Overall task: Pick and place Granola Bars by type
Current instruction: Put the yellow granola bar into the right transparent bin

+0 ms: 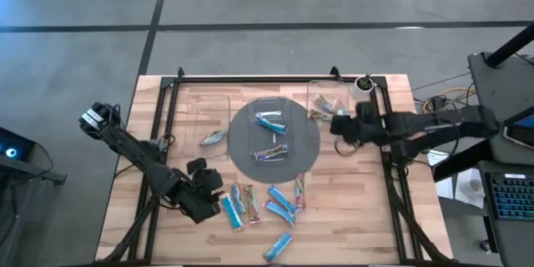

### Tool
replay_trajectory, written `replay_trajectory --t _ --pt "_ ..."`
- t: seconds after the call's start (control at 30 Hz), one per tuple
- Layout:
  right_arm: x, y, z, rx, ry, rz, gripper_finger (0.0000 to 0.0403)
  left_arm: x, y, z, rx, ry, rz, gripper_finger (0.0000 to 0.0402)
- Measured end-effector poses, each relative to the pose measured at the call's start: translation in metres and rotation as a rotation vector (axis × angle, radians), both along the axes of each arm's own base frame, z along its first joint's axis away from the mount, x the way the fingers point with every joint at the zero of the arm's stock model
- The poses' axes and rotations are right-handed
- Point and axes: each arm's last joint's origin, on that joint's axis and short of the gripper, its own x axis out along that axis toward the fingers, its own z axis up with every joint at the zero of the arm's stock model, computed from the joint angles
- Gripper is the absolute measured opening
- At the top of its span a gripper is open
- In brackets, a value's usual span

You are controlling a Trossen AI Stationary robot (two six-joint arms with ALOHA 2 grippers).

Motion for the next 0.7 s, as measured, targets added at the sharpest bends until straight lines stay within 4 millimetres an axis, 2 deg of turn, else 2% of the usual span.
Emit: replay_trajectory --t 0.13,0.23,0.37,0.47,0.57,0.7 --pt "0.006 -0.023 0.006 -0.043 -0.016 0.001 0.0156 0.0 0.0 0.0 0.002 -0.003 0.001 0.0181" --pt "0.015 -0.023 0.013 -0.049 -0.013 0.171 0.0171 0.001 -0.001 0.0 -0.015 -0.009 -0.003 0.0181" --pt "0.031 0.003 0.018 -0.026 0.018 0.652 0.0182 0.003 -0.004 -0.012 -0.044 -0.027 -0.093 0.0181" --pt "0.039 0.03 0.012 0.03 0.069 0.886 0.0182 0.003 -0.007 -0.029 -0.048 -0.049 -0.26 0.0181" --pt "0.045 0.055 0.005 0.066 0.103 1.004 0.0182 0.002 -0.009 -0.043 -0.031 -0.085 -0.455 0.0181" --pt "0.052 0.081 -0.002 0.135 0.122 1.028 0.0182 -0.001 -0.009 -0.051 0.034 -0.073 -0.686 0.0181"
